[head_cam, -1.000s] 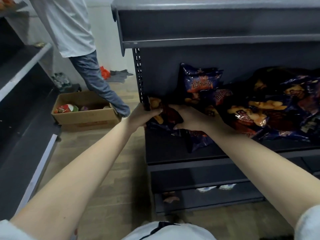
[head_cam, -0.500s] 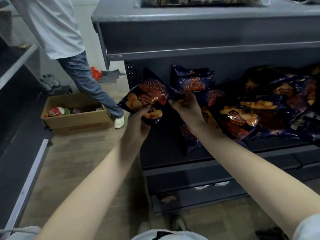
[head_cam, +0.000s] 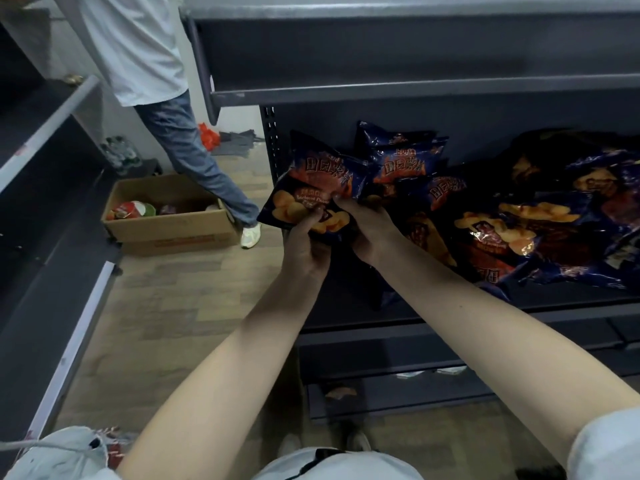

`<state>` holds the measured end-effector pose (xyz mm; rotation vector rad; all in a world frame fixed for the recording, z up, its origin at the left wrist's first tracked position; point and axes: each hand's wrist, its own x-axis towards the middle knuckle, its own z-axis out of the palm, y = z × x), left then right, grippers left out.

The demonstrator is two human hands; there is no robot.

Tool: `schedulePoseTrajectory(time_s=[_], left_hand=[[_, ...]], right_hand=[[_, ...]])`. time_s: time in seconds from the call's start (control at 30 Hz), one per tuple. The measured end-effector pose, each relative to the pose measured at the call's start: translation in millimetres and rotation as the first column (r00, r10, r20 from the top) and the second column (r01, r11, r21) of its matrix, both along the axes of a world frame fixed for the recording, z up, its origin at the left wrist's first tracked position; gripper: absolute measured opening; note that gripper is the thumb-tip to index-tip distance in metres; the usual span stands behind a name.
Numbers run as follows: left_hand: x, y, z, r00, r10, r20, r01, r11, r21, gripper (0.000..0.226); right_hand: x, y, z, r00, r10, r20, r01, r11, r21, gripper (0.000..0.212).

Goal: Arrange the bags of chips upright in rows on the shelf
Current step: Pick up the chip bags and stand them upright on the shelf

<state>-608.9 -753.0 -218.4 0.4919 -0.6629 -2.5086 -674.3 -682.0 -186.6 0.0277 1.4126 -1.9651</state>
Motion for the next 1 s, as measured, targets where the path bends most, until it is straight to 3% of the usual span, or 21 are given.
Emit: schedulePoseTrajectory(time_s=[0.17, 0.27, 0.37, 0.4, 0.47, 0.53, 0.57, 0.63, 0.73, 0.9, 1.0], left_hand=[[1.7, -2.0, -2.3, 1.000, -0.002, 0.026, 0.002, 1.000, -0.026, 0.057], [5.0, -5.8, 4.0, 0.987, 0.078, 0.141, -0.068, 0.995, -0.073, 0.046], [12.0, -27.1, 11.1, 0.952, 0.194, 0.237, -0.127, 0.954, -0.272, 0.056], [15.0, -37.7, 15.1, 0.934, 0.247, 0.257, -0.124, 0.901, -0.415, 0.055], [17.9, -58.4, 24.0, 0.934, 0.266, 0.240, -0.011, 0.691, -0.723, 0.051], [15.9, -72.4, 34.6, 0.938, 0.165, 0.306, 0.188, 0.501, -0.845, 0.052], [14.6, -74.7, 41.0, 0.923, 0.130, 0.363, 0.271, 0.451, -0.850, 0.057], [10.7, -78.0, 48.6, 0.865, 0.123, 0.487, 0.394, 0.434, -0.810, 0.067], [7.0, -75.3, 52.2, 0.837, 0.148, 0.527, 0.442, 0.385, -0.810, 0.039], [6.3, -70.5, 42.2, 0.850, 0.176, 0.497, 0.379, 0.452, -0.807, 0.038], [3.3, -68.3, 37.9, 0.846, 0.181, 0.502, 0.362, 0.497, -0.789, 0.040]], right_hand=[[-2.0, 1.7, 5.4, 0.999, -0.005, -0.036, 0.004, 1.000, -0.031, 0.035], [-9.4, 4.5, 12.1, 0.997, -0.027, -0.075, 0.023, 0.998, -0.055, 0.033], [-20.2, 8.2, 16.8, 0.987, -0.039, -0.155, 0.044, 0.999, 0.025, 0.046], [-23.1, 9.8, 17.5, 0.981, -0.040, -0.192, 0.053, 0.997, 0.062, 0.047], [-25.3, 13.1, 18.7, 0.964, -0.023, -0.267, 0.054, 0.992, 0.113, 0.039], [-23.6, 15.6, 16.6, 0.946, 0.017, -0.325, 0.028, 0.991, 0.132, 0.030], [-21.8, 16.3, 14.9, 0.935, 0.040, -0.352, 0.011, 0.990, 0.141, 0.029], [-19.2, 15.2, 9.5, 0.912, 0.077, -0.402, -0.012, 0.987, 0.162, 0.031], [-16.6, 10.7, 3.7, 0.879, 0.113, -0.464, -0.024, 0.981, 0.193, 0.032], [-19.9, 8.8, -3.3, 0.835, 0.141, -0.531, 0.006, 0.964, 0.266, 0.029], [-20.2, 7.7, -3.9, 0.782, 0.201, -0.590, 0.019, 0.938, 0.345, 0.039]])
